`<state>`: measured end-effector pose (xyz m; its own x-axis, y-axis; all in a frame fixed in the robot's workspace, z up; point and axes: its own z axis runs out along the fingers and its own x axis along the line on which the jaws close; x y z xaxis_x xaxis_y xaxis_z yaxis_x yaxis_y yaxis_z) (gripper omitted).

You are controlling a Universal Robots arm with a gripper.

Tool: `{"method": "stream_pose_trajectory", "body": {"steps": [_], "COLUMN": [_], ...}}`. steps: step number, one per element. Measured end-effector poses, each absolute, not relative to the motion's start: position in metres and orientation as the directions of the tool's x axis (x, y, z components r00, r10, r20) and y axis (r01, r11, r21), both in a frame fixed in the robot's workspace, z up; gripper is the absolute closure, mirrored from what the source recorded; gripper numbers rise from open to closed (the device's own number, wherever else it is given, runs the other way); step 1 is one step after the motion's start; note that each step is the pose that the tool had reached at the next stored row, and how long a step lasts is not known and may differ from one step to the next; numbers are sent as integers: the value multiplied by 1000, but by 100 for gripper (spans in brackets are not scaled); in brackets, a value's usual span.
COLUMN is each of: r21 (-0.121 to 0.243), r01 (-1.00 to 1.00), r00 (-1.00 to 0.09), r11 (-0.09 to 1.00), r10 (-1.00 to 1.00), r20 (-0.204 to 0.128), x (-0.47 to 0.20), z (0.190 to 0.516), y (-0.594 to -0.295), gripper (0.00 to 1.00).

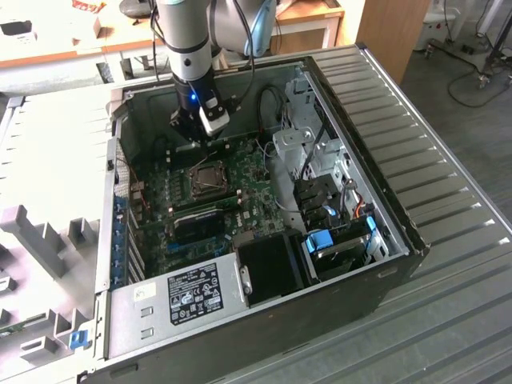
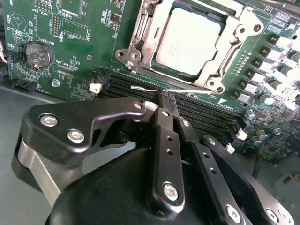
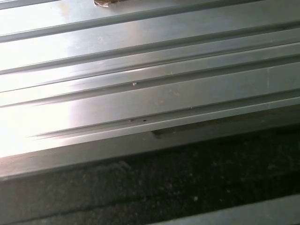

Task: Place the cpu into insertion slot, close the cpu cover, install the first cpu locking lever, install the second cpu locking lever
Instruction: 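Install the first cpu locking lever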

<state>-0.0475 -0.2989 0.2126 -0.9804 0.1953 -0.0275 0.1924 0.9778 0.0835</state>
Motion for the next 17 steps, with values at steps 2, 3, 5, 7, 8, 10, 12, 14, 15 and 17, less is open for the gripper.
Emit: {"method": "stream_pose_trajectory", "body": {"steps": [2,3,5,7,8,10,12,14,15,17], "r21": [83,83,83,83,83,83,83,83,83,83], "r01": [192,192,192,192,192,192,192,192,192,192], "r00": [-980,-980,-980,-980,-980,-980,-980,-980,-980,-980], "r11": [978,978,978,978,978,978,978,978,978,978], "r10": [195,195,195,195,195,195,195,195,195,195], "r20": [-28,-27,-28,-27,-27,-27,-28,-27,-28,-27], "x": [-47,-47,-47,-47,-47,-47,-46,-45,-45,-44], "z": [212,212,211,210,210,209,208,207,207,206], "y": [-299,-299,-299,-299,-299,-299,-299,-299,-299,-299], "gripper": [90,90,90,90,90,90,90,90,90,90]}}
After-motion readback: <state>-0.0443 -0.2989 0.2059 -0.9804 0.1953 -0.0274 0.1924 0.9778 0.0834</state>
